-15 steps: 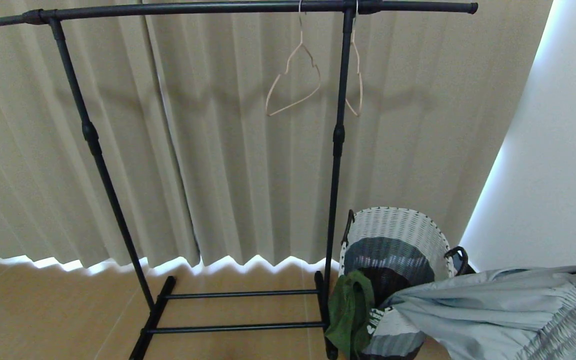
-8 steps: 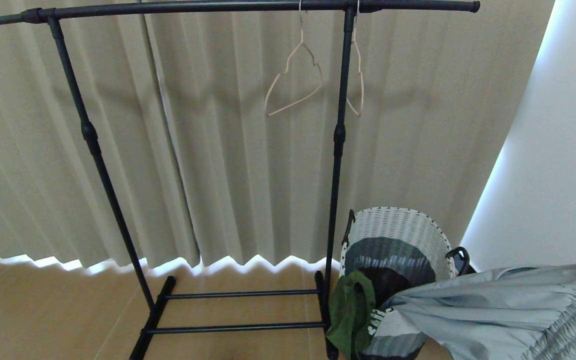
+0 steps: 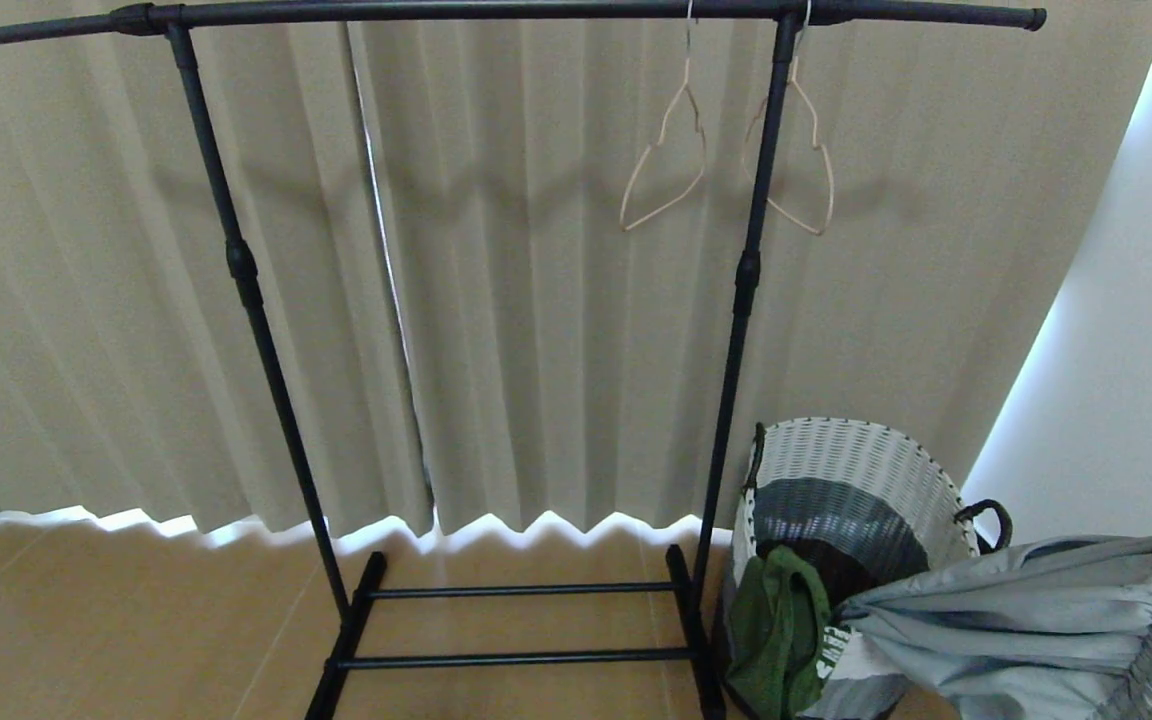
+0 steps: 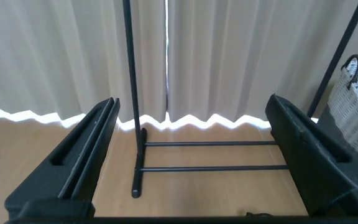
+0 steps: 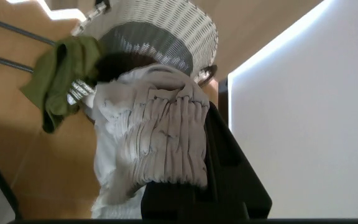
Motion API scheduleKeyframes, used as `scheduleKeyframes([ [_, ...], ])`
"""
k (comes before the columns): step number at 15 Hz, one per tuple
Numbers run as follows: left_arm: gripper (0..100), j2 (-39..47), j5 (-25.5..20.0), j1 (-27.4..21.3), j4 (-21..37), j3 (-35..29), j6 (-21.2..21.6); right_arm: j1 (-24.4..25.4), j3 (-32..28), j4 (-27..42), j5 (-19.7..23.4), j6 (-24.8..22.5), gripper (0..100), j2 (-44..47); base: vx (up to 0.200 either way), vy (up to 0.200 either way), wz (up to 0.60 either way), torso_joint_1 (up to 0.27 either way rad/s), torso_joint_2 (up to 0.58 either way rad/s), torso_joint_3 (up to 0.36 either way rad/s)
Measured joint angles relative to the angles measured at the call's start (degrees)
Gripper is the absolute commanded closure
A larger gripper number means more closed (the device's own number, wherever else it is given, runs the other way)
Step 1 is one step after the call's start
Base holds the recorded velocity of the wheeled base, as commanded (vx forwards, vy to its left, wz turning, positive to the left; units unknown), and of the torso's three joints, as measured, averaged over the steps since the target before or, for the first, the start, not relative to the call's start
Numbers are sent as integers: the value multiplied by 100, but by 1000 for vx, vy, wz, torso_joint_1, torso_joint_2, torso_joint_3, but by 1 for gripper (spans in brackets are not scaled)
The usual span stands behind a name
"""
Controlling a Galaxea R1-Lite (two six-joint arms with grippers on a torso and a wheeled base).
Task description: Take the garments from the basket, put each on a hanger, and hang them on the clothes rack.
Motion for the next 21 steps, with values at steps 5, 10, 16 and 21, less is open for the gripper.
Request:
scheduleKeyframes([
  [5,0,0,-13,0,0,0,63,2,-82,18,-20,-7,100,15,0,0,0,0,0,0],
  [10,0,0,-251,11,0,0,74,66,-265,68,55,-5,100,-2,0,0,0,0,0,0],
  [16,0,295,-2621,-35,-260,-931,83,1172,-1028,202,178,663,100,229,0,0,0,0,0,0],
  [21,0,1738,-3259,-78,-307,-1802,1096,2186,-1876,390,196,1840,100,740,0,0,0,0,0,0],
])
